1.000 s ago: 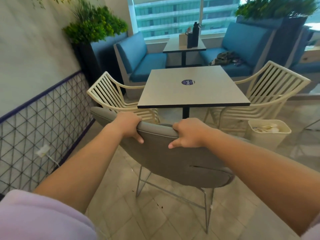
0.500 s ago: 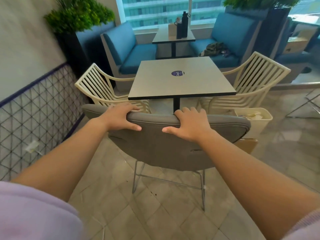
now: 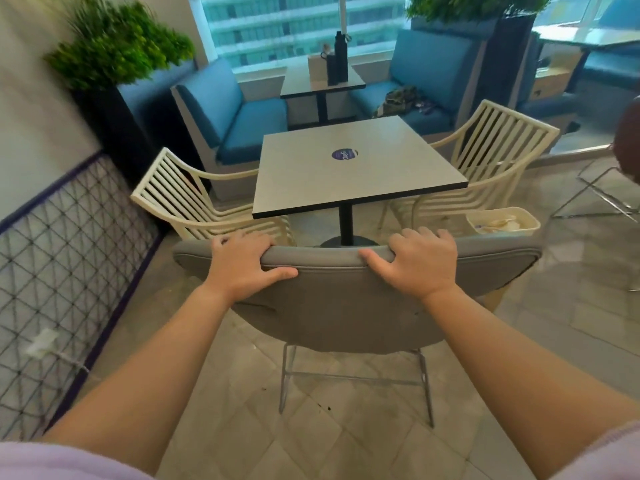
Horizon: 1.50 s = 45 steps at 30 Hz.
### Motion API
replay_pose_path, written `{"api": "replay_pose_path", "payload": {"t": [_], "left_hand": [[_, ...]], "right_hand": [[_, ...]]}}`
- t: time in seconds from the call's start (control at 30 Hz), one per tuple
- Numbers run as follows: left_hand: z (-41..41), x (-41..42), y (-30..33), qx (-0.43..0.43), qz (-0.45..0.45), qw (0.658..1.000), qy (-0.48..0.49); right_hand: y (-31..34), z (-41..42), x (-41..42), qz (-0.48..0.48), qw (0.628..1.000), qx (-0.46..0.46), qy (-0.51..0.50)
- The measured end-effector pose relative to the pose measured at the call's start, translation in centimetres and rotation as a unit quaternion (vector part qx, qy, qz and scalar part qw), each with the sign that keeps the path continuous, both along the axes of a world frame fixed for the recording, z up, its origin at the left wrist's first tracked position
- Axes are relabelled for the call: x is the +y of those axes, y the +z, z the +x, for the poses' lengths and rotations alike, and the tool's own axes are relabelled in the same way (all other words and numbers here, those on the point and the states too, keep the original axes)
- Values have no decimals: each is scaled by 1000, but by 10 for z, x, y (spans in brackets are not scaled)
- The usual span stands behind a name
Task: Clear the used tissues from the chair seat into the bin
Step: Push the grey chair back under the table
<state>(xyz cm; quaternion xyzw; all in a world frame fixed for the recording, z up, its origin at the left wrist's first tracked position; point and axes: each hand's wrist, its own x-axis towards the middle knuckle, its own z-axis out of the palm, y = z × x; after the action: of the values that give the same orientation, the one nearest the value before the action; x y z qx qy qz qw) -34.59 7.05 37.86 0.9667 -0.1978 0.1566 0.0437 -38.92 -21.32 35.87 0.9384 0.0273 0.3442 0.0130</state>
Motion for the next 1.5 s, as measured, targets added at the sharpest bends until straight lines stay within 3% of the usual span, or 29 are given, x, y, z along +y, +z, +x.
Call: {"api": "replay_pose_path", "payload": {"t": [0.67, 1.17, 1.33, 1.5], "left_hand": [[35, -129, -7, -90, -65, 987, 116], [106, -147, -3, -61, -4, 984, 167], [122, -154, -2, -56, 79, 981, 166], [136, -163, -4, -60, 67, 982, 169]], "right_hand": [[2, 73, -112, -13, 997, -60, 42], [3, 142, -128, 5, 998, 3, 69], [3, 160, -134, -3, 998, 14, 68], [2, 177, -145, 1, 998, 16, 61]]}}
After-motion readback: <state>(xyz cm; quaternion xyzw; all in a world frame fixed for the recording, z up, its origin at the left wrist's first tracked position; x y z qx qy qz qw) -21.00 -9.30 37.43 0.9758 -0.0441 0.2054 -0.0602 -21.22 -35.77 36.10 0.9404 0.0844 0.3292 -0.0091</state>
